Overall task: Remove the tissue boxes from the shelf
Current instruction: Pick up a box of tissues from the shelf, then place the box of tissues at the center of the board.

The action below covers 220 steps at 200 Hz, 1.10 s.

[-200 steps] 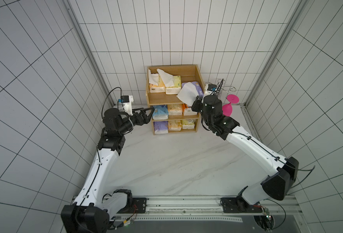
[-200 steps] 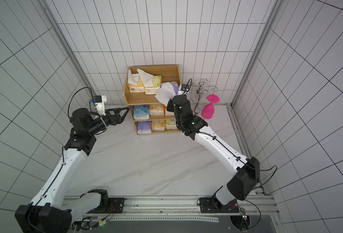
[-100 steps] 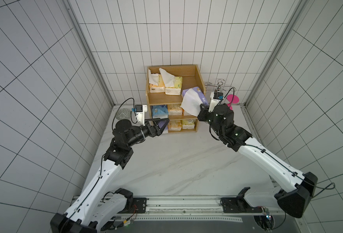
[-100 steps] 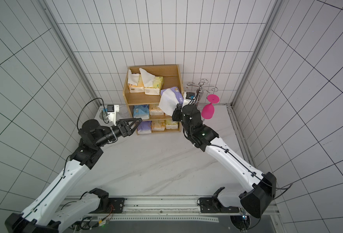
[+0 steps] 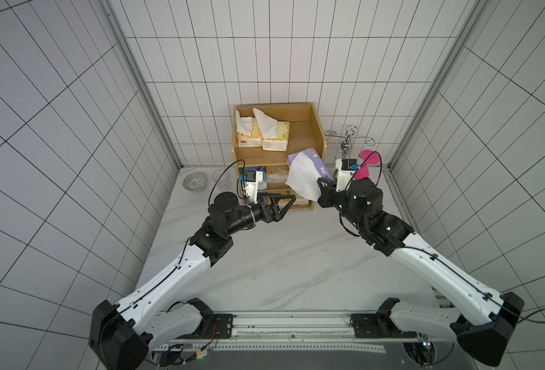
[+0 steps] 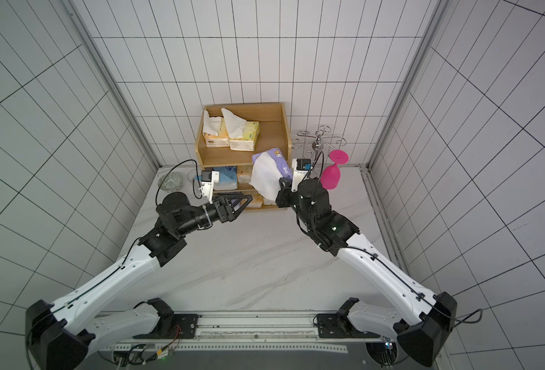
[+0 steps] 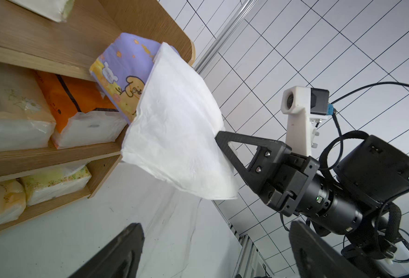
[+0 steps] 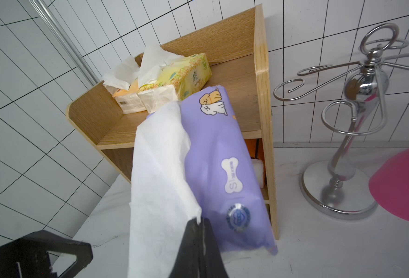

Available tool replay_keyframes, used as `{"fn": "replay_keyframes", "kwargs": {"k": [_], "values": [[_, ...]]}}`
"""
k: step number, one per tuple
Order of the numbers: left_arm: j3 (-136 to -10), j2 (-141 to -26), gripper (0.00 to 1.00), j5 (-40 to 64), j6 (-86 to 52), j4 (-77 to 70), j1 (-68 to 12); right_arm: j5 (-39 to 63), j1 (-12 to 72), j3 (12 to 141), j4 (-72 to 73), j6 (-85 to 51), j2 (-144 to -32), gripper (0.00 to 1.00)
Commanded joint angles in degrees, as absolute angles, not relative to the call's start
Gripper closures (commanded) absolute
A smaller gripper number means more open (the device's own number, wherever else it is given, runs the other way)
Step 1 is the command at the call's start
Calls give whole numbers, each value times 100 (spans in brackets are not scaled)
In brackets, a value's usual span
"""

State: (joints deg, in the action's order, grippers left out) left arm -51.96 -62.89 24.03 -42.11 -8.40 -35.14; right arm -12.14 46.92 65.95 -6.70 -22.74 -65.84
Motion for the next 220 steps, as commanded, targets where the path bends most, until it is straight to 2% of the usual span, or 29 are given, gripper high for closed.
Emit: {"fn": "replay_keyframes", "kwargs": {"k": [1, 62, 98, 126, 172, 176, 189, 220], "values": [[-5060, -6387, 2, 2064, -4202, -1141, -3705, -1003, 4873, 6226, -712, -2320, -6333, 100], [-4201, -5849, 2, 842, -3932, -1034, -4509, -1090, 5324, 5031, -496, -2598, -5670, 100], [-3258, -4797, 2, 4, -4007, -728, -4809, -1162, 5675, 3880, 117, -2925, -5407, 100], [-2881, -3850, 2, -572, -3971, 158, -4886, -1210, 6063, 2981, 903, -3133, -5400, 100], [-2278, -2497, 2, -951, -4253, 1070, -4887, -1398, 6680, 2005, 1451, -3561, -5660, 100], [-2244, -2434, 2, -946, -4289, 1094, -4887, -1414, 6723, 2004, 1367, -3580, -5660, 97], [-2148, -2326, 2, -926, -4379, 1142, -4887, -1523, 6840, 2046, 987, -3627, -5584, 74], [-2061, -2530, 2, -788, -4564, 1130, -4895, -1894, 6952, 2185, -161, -3827, -5016, 46]]}}
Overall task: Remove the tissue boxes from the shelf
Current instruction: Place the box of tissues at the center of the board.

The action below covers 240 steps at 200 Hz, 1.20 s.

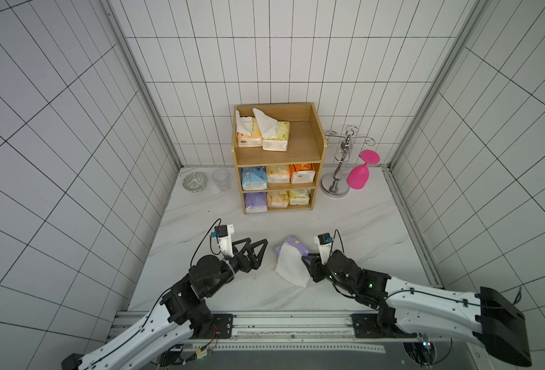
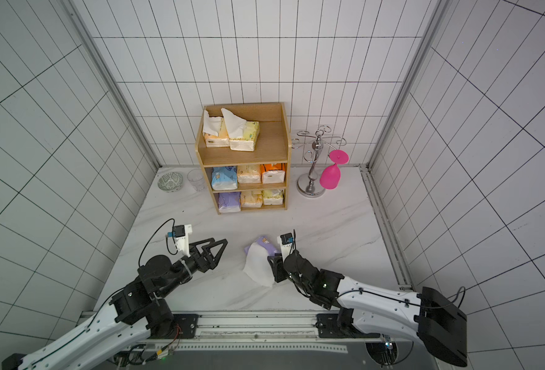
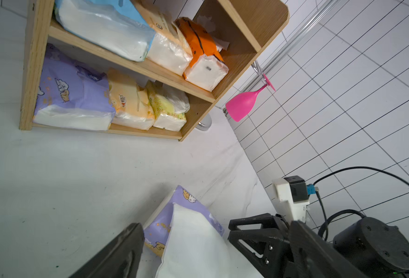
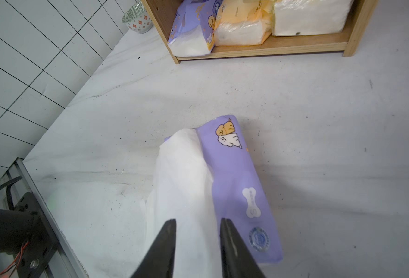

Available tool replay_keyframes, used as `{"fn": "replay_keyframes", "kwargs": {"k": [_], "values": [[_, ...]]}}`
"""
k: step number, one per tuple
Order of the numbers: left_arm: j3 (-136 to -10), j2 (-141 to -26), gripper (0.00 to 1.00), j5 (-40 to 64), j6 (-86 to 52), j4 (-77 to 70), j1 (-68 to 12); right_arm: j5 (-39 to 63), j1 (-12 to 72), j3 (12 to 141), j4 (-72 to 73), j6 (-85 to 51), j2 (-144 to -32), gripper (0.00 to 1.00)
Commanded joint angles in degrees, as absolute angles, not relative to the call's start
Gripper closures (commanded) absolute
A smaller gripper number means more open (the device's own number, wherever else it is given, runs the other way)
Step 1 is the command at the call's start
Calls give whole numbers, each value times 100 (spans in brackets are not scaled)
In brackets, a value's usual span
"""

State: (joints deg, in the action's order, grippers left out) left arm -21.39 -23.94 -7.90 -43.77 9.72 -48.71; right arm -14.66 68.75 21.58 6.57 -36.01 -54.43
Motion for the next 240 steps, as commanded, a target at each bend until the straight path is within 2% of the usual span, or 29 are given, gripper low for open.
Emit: {"fn": "replay_keyframes", "kwargs": {"k": [1, 30, 60, 92, 135, 193, 216, 240], "values": [[-2063, -2539, 2, -790, -4567, 1132, -4895, -1905, 6952, 2187, -204, -3834, -4995, 45], [-1955, -2944, 2, -771, -4623, 1002, -4930, -2370, 6907, 2267, -1189, -4075, -4387, 31], [-1765, -3321, 2, -788, -4727, 548, -4955, -1667, 6070, 2475, -1820, -4044, -4580, 30], [-1751, -3545, 2, -749, -4796, 387, -4977, -862, 5339, 2500, -1519, -3901, -5301, 31], [-1699, -3286, 2, -893, -4808, 873, -4979, 87, 5429, 2472, 27, -3927, -6548, 35], [-1641, -2282, 2, -1461, -4868, 2144, -4977, -127, 6330, 3456, 506, -4047, -8148, 35], [-1618, -1862, 2, -1809, -4832, 2654, -4976, -283, 6365, 3619, 369, -4117, -8242, 35], [-1423, -1473, 2, -2019, -4764, 2674, -4975, -628, 6318, 3565, -27, -4055, -7735, 35]]}}
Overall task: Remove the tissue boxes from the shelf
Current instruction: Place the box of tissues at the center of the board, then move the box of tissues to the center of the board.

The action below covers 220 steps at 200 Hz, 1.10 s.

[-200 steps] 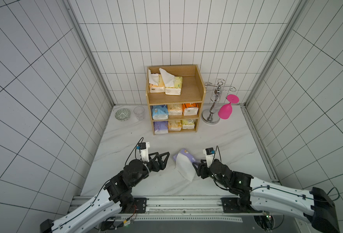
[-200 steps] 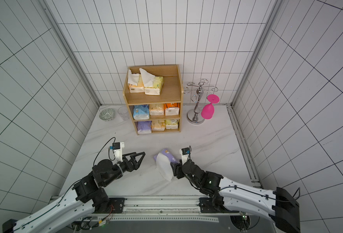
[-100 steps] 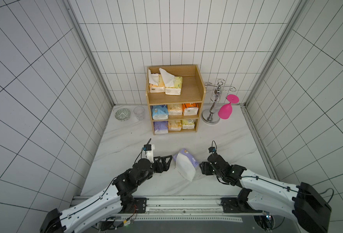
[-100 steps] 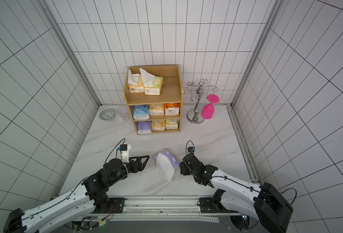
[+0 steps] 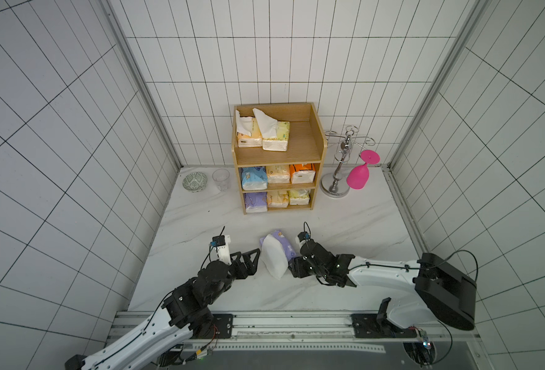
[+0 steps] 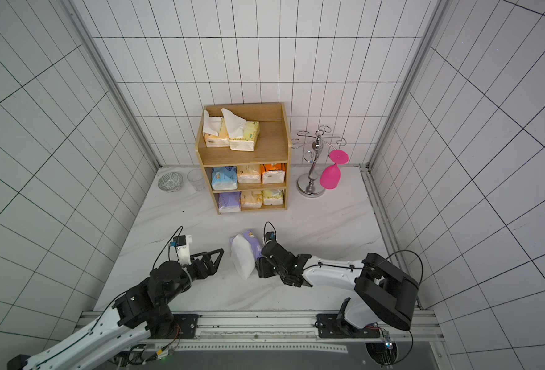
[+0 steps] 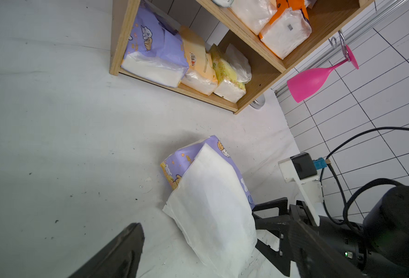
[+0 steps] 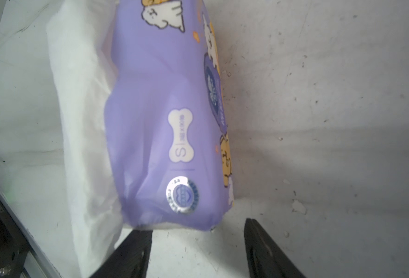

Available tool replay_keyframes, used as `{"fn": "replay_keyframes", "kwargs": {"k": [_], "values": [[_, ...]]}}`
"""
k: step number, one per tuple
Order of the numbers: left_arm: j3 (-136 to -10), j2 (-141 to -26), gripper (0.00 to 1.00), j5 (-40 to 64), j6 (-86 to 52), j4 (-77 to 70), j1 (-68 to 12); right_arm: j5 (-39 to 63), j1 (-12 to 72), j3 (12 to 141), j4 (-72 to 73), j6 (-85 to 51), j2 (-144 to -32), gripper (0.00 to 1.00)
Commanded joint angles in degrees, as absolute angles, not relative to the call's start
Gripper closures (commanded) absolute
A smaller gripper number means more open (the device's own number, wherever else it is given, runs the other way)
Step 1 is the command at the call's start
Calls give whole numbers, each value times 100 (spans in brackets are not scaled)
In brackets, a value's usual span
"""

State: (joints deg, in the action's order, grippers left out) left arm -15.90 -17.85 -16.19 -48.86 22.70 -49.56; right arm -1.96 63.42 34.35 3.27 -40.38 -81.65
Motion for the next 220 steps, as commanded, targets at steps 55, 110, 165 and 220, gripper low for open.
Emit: {"fn": "replay_keyframes", "kwargs": {"k": [55, 110, 165, 220], "values": [[-1740, -1702, 2, -2262, -4436, 2618, -4954, 99, 4823, 3172, -461, -3713, -6722, 35], [-1953, -2725, 2, -1723, -4542, 2268, -4710, 870, 4742, 3594, -196, -3692, -7501, 37], [-1686, -2752, 2, -1619, -4697, 2219, -4546, 849, 5062, 3545, 632, -4019, -7947, 38], [-1744, -2184, 2, -1681, -4603, 2640, -4277, 870, 5720, 4339, 1068, -3999, -9138, 38]]}}
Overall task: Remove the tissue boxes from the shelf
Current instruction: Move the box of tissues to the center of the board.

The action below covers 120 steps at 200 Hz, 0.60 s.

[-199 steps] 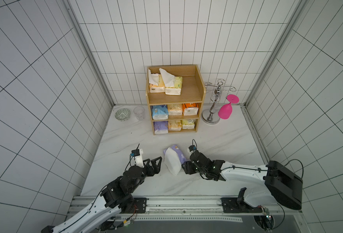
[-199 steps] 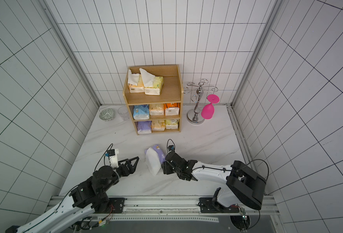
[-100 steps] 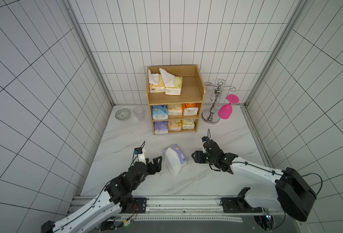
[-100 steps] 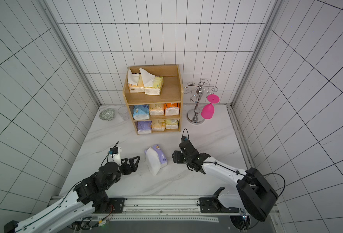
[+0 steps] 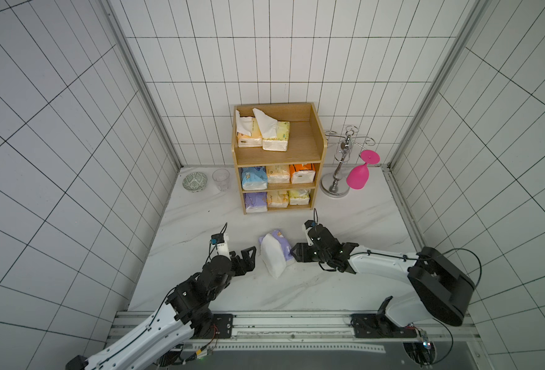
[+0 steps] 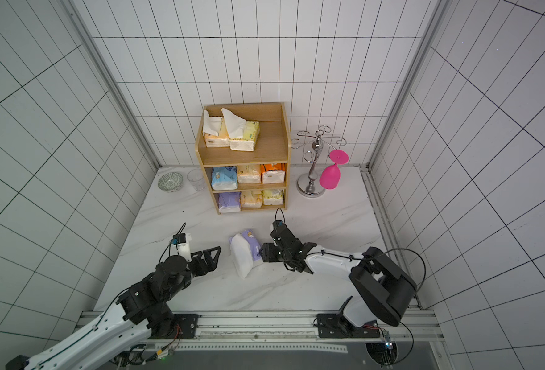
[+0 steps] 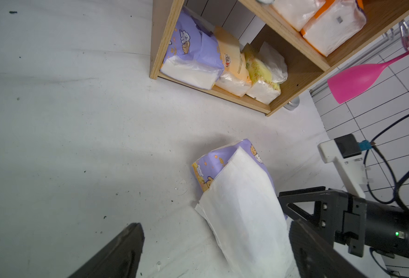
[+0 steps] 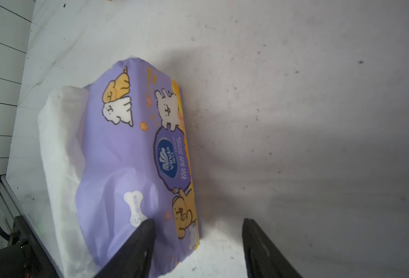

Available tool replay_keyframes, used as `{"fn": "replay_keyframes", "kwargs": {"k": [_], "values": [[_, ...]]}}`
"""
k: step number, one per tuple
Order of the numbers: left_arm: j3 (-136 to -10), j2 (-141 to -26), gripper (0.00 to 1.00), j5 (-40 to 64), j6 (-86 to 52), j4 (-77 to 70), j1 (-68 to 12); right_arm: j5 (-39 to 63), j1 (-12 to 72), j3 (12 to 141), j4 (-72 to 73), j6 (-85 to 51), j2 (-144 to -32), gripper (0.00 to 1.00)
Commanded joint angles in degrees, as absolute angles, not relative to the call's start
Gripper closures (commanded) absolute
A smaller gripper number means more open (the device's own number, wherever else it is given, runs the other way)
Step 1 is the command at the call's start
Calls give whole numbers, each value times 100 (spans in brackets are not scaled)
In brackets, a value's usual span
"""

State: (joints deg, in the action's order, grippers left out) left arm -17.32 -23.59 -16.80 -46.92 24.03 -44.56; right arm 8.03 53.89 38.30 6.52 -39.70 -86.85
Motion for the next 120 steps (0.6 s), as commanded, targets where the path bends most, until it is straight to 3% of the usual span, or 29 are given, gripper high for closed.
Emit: {"fn": "replay_keyframes", "kwargs": {"k": [1, 62, 120], "values": [[-1751, -2177, 2, -1680, -4595, 2660, -4270, 870, 5734, 4354, 1079, -4003, -9157, 38], [-1925, -1756, 2, -1370, -4371, 3155, -3633, 674, 6242, 4600, 1382, -4207, -9815, 40], [-2060, -2153, 2, -1131, -4316, 2610, -3473, -25, 5961, 4532, 108, -3822, -8227, 37]]}}
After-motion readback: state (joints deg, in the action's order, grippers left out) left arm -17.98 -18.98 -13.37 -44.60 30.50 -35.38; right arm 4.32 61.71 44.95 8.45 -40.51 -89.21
